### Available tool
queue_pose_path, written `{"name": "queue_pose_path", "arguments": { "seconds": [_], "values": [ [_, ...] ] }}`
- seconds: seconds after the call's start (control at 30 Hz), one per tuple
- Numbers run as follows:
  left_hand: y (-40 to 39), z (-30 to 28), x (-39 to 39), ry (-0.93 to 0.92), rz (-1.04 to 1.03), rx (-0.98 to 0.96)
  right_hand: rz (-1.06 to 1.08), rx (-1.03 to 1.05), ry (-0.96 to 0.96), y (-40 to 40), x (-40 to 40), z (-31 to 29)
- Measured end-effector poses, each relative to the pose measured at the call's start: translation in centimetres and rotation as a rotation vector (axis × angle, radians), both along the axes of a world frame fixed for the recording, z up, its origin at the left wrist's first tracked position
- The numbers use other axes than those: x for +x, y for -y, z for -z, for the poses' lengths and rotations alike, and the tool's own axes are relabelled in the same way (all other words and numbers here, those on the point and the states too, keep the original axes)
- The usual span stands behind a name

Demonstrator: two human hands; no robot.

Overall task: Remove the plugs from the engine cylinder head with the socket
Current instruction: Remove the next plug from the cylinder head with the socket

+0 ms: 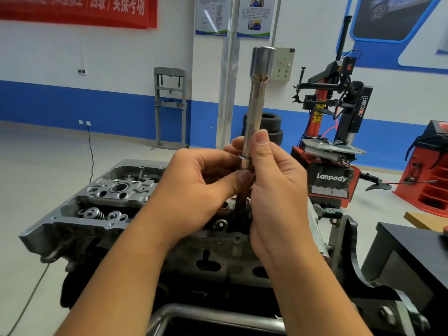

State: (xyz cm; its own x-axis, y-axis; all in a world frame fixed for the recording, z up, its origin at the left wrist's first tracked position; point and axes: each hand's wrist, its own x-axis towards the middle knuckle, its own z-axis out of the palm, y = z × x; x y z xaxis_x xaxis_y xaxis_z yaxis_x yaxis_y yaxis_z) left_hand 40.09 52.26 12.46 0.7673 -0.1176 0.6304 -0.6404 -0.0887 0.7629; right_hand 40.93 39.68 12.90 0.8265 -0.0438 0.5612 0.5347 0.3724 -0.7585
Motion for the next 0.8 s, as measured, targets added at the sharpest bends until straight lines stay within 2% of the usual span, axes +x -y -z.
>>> {"name": "queue_pose_path", "arguments": {
  "seconds": [0.23,0.43,0.73,0.8],
  "values": [
    [-0.2,0.2,0.2,-0.01,-0.01,-0.016,0.005,0.013,0.048,0.3,0.1,0.2],
    [-0.2,0.5,0.4,-0.075,0.094,0.036,-0.001,0.006,-0.014,0.1,-0.2,0.0],
    [0.7,0.7,0.3,0.007,-0.065,-0.061,-0.004,0.076,-0.002,-0.1,-0.4,-0.2],
    [0.5,0.7,0.3,0.0,-0.032,-0.045,-0.026,0.055,0.009,0.0,-0.6,-0.2]
  ]
}}
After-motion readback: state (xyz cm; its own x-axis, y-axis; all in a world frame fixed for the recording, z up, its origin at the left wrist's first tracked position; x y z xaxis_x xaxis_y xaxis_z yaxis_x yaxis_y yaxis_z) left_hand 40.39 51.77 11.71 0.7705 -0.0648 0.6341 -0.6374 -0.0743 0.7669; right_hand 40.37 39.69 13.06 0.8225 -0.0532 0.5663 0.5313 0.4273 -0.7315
